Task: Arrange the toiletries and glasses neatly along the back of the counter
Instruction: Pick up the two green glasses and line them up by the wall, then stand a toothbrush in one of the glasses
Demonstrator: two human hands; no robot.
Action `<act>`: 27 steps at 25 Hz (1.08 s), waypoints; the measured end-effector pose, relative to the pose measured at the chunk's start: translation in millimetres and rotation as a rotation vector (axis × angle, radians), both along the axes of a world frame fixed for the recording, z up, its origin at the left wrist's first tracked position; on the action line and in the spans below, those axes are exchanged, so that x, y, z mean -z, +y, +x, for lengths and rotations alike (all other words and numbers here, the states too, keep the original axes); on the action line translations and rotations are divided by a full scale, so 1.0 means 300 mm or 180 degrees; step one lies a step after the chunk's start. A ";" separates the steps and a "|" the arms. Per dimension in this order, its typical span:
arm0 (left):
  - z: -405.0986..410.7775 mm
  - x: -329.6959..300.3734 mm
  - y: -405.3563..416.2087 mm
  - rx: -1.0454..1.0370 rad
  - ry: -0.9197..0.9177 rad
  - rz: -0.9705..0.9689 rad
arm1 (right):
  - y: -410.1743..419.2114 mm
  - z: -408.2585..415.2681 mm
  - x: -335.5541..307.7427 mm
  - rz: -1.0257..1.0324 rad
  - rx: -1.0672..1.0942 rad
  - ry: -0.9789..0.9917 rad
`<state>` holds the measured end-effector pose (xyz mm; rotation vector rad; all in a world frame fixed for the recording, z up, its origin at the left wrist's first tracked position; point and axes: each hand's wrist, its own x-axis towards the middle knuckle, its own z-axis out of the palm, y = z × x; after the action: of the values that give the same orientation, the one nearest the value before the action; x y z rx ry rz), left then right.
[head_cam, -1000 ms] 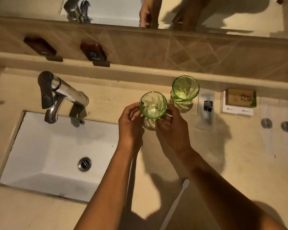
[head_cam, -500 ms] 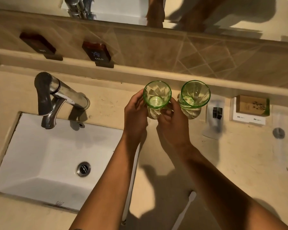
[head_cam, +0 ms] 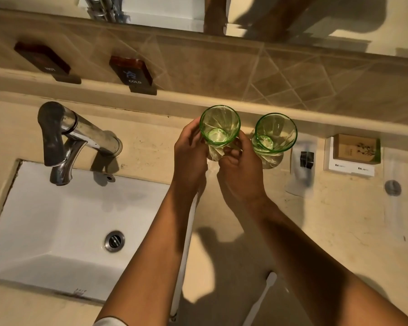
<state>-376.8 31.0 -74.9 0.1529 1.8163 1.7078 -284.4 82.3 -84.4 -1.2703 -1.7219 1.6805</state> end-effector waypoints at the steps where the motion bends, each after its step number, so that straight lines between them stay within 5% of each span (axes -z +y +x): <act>1: 0.002 0.002 -0.002 -0.0007 -0.0008 -0.0024 | -0.002 0.003 -0.001 -0.0018 -0.0033 -0.0021; 5: 0.004 0.002 -0.016 -0.0090 0.0005 -0.0204 | -0.010 0.050 -0.023 -0.0240 -0.0107 0.0030; 10: 0.119 0.011 -0.176 -0.0323 -0.0710 0.0240 | -0.066 0.307 -0.078 0.0255 -0.0051 -0.0548; 13: 0.310 0.037 -0.342 0.0635 0.0252 -0.0674 | -0.114 0.555 -0.089 0.0227 -0.0050 -0.1043; 16: 0.505 0.064 -0.480 0.1535 0.0358 -0.1143 | -0.193 0.757 -0.082 0.0179 -0.0051 -0.1362; 18: 0.592 0.097 -0.557 0.2051 0.0948 -0.1536 | -0.269 0.843 -0.056 0.0367 -0.0358 -0.1821; 23: 0.624 0.128 -0.669 0.2207 0.2670 -0.1292 | -0.456 0.876 0.007 0.0016 -0.1126 -0.2385; 27: 0.607 0.131 -0.643 0.2706 0.3113 -0.1645 | -0.506 0.802 0.031 0.0276 -0.1210 -0.2531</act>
<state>-194.6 -162.0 -114.2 1.4856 2.2444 0.5117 -43.7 -69.5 -93.8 -1.8073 -2.5911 1.3239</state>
